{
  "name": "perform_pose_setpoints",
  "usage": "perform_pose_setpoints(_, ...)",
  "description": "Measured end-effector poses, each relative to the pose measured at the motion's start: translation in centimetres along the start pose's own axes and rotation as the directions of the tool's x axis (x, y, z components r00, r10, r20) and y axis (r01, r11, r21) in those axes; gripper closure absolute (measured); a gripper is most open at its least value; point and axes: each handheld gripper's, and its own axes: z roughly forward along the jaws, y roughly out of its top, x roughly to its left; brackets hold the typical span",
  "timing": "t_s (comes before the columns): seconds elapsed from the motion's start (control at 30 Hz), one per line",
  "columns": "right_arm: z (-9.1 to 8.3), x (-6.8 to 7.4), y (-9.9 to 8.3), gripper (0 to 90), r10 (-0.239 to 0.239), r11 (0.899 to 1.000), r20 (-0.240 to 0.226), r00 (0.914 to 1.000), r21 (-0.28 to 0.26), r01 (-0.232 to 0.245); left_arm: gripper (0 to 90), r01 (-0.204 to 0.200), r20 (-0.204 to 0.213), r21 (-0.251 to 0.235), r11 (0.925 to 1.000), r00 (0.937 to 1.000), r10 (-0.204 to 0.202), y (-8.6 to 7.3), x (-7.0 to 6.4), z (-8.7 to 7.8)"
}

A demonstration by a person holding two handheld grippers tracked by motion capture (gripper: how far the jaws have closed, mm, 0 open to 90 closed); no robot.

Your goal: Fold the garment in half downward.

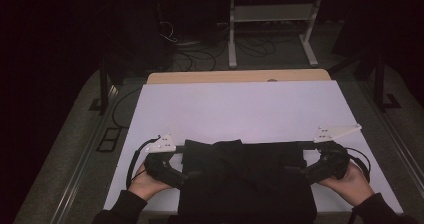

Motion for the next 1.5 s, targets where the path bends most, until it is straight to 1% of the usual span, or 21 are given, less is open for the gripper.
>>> perform_pose_setpoints(0.2, -1.0, -1.0, 0.7, 0.0, -0.001, 1.0, 0.026, 0.9997, -0.02, 0.002, 0.0, -0.016, -0.02, -0.006, 0.9999, 0.9997, 0.016, 0.7, 0.6, -0.4)
perform_pose_setpoints(0.27, -1.1, -1.3, 0.8, 0.0, 0.005, 1.0, 0.031, 0.9995, -0.023, -0.005, 0.0, -0.01, -0.03, -0.013, 0.9999, 0.9995, 0.009, 0.8, 0.9, -0.5)
perform_pose_setpoints(0.4, -1.3, -2.1, 0.9, 0.0, 0.013, 1.0, 0.038, 0.9992, -0.029, -0.012, 0.0, -0.008, -0.032, -0.015, 0.9999, 0.9995, 0.008, 0.8, 1.3, -0.7)
perform_pose_setpoints(0.47, -1.3, -2.4, 0.9, 0.0, 0.017, 0.999, 0.036, 0.9992, -0.028, -0.016, 0.0, 0.0, -0.023, -0.016, 0.9999, 0.9997, 0.0, 0.8, 1.5, -0.7)
perform_pose_setpoints(0.53, -1.2, -2.7, 0.8, 0.0, 0.022, 0.999, 0.035, 0.9991, -0.029, -0.021, 0.0, -0.006, -0.022, -0.009, 0.9999, 0.9997, 0.006, 0.7, 1.7, -0.6)
perform_pose_setpoints(0.6, -1.1, -3.0, 0.7, 0.0, 0.03, 0.999, 0.043, 0.9986, -0.033, -0.029, 0.0, 0.003, -0.022, -0.011, 0.9999, 0.9998, -0.004, 0.7, 1.9, -0.5)
perform_pose_setpoints(0.7, -1.0, -3.5, 0.5, 0.0, 0.037, 0.999, 0.042, 0.9984, -0.035, -0.035, 0.0, 0.003, -0.018, -0.01, 0.9999, 0.9998, -0.004, 0.7, 2.1, -0.5)
perform_pose_setpoints(0.8, -0.9, -3.8, 0.4, 0.0, 0.043, 0.998, 0.045, 0.998, -0.036, -0.042, 0.0, 0.001, -0.025, -0.016, 0.9999, 0.9997, -0.001, 0.7, 2.4, -0.4)
perform_pose_setpoints(0.93, -0.8, -4.3, 0.3, 0.0, 0.05, 0.998, 0.048, 0.9976, -0.035, -0.049, 0.0, 0.017, -0.03, -0.02, 0.9996, 0.9994, -0.018, 0.7, 2.9, -0.2)
perform_pose_setpoints(1.07, -0.6, -4.8, 0.1, 0.0, 0.059, 0.998, 0.051, 0.9969, -0.03, -0.057, 0.0, 0.024, -0.036, -0.027, 0.9993, 0.999, -0.025, 0.7, 3.4, 0.0)
perform_pose_setpoints(1.23, -0.2, -5.5, -0.2, 0.0, 0.066, 0.998, 0.06, 0.996, -0.02, -0.065, 0.0, 0.026, -0.045, -0.021, 0.9994, 0.9986, -0.027, 0.6, 4.0, 0.2)
perform_pose_setpoints(1.37, 0.2, -6.2, -0.6, 0.0, 0.081, 0.997, 0.065, 0.9946, -0.012, -0.081, 0.0, 0.039, -0.046, -0.028, 0.9988, 0.9981, -0.041, 0.4, 4.6, 0.3)
perform_pose_setpoints(1.47, 0.3, -6.4, -0.7, 0.0, 0.088, 0.996, 0.068, 0.9938, -0.01, -0.088, 0.0, 0.045, -0.046, -0.029, 0.9985, 0.9978, -0.047, 0.3, 4.8, 0.4)
perform_pose_setpoints(1.5, 0.4, -6.6, -0.8, 0.0, 0.091, 0.996, 0.068, 0.9935, -0.011, -0.091, 0.0, 0.053, -0.047, -0.03, 0.9981, 0.9974, -0.055, 0.2, 5.1, 0.5)
